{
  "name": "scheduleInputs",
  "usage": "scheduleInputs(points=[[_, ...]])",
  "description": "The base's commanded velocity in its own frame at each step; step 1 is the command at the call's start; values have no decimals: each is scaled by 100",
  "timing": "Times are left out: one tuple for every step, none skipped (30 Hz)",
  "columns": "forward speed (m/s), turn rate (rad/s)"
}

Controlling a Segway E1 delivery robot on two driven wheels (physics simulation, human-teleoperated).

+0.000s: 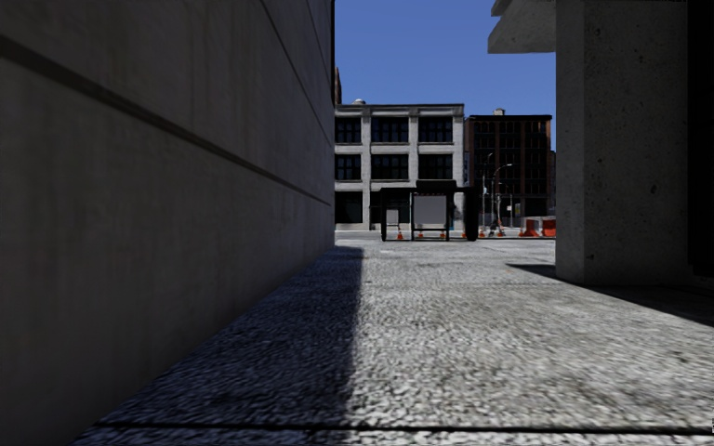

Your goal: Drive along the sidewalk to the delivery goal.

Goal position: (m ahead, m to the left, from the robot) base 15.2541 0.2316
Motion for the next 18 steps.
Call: scheduleInputs(points=[[167,0],[167,0],[167,0],[167,0],[167,0],[167,0],[167,0],[167,0],[167,0],[167,0],[167,0],[167,0],[167,0],[167,0],[167,0],[167,0],[167,0],[167,0]])
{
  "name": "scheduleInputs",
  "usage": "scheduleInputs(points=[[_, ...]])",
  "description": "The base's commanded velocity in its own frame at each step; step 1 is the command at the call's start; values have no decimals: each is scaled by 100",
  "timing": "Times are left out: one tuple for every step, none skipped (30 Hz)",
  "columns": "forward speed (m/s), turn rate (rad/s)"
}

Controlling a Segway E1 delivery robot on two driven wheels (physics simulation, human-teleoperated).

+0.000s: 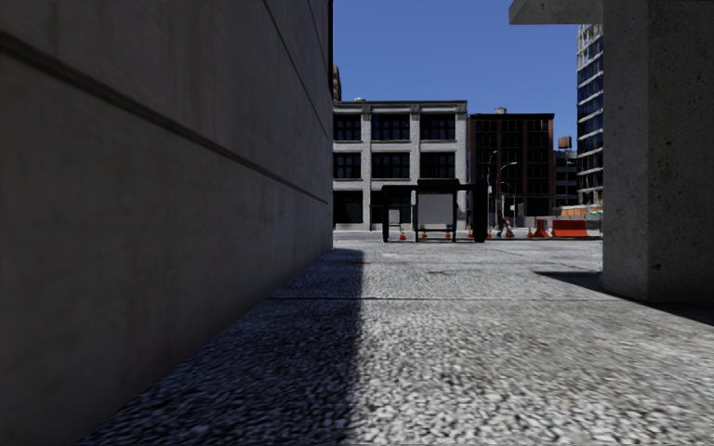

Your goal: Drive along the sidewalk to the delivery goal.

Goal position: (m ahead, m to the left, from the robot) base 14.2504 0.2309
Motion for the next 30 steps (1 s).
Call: scheduleInputs(points=[[167,0],[167,0],[167,0],[167,0],[167,0],[167,-34],[167,-120],[167,-120],[167,-19],[167,-1],[167,0],[167,0],[167,0],[167,0],[167,0],[167,0],[167,0],[167,0],[167,0],[167,0],[167,0],[167,0],[167,0],[167,0],[167,0],[167,0],[167,0],[167,0],[167,0],[167,0]])
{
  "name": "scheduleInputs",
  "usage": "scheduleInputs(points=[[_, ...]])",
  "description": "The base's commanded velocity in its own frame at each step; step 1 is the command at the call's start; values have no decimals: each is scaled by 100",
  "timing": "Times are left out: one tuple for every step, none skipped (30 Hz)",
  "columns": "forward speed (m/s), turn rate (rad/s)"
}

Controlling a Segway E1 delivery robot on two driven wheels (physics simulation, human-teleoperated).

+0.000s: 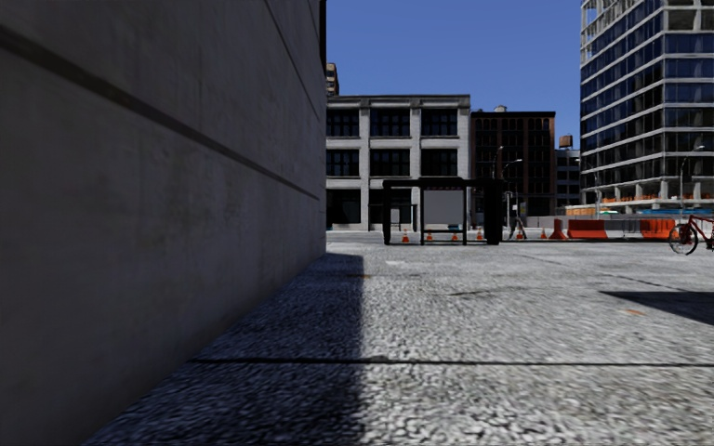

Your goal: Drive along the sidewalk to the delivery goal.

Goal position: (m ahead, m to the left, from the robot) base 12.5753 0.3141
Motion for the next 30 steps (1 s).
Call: scheduleInputs(points=[[168,0],[168,0],[168,0],[168,0],[168,0],[168,0],[168,0],[168,0],[168,0],[168,0],[168,0],[168,0],[168,0],[168,0],[168,0],[168,0],[168,0],[168,0],[168,0],[168,0],[168,0],[168,0],[169,0],[171,0],[171,0],[177,0],[182,0],[184,0],[185,0],[185,0]])
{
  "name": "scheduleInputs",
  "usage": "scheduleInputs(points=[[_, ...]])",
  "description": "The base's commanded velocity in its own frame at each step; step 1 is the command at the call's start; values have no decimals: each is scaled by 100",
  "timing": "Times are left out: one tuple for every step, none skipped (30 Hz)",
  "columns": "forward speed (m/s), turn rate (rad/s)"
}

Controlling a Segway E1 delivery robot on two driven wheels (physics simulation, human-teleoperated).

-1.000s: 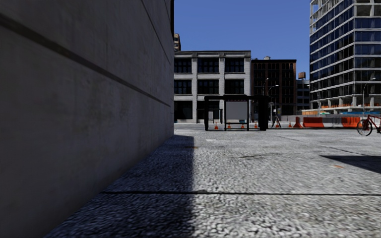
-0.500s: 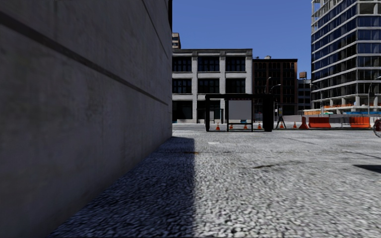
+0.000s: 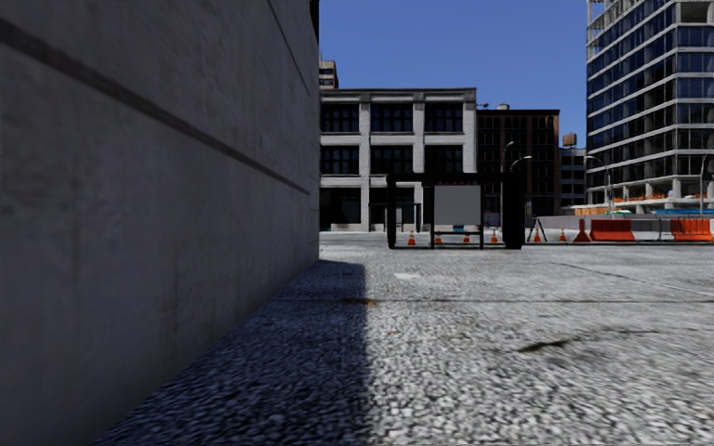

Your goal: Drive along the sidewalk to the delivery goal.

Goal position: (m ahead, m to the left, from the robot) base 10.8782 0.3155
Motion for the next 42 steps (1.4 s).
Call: scheduleInputs(points=[[187,0],[189,0],[191,0],[192,0],[193,0],[193,0],[193,0],[193,0],[193,0],[194,0],[194,0],[194,0],[194,0],[194,0],[194,0],[194,0],[194,0],[194,0],[194,0],[194,0],[194,0],[194,0],[194,0],[194,0],[194,0],[194,0],[194,0],[194,0],[194,0],[194,0],[194,0],[194,0],[194,0],[194,0],[194,0],[195,0],[195,0],[195,0],[195,0],[195,0],[195,0],[195,0]])
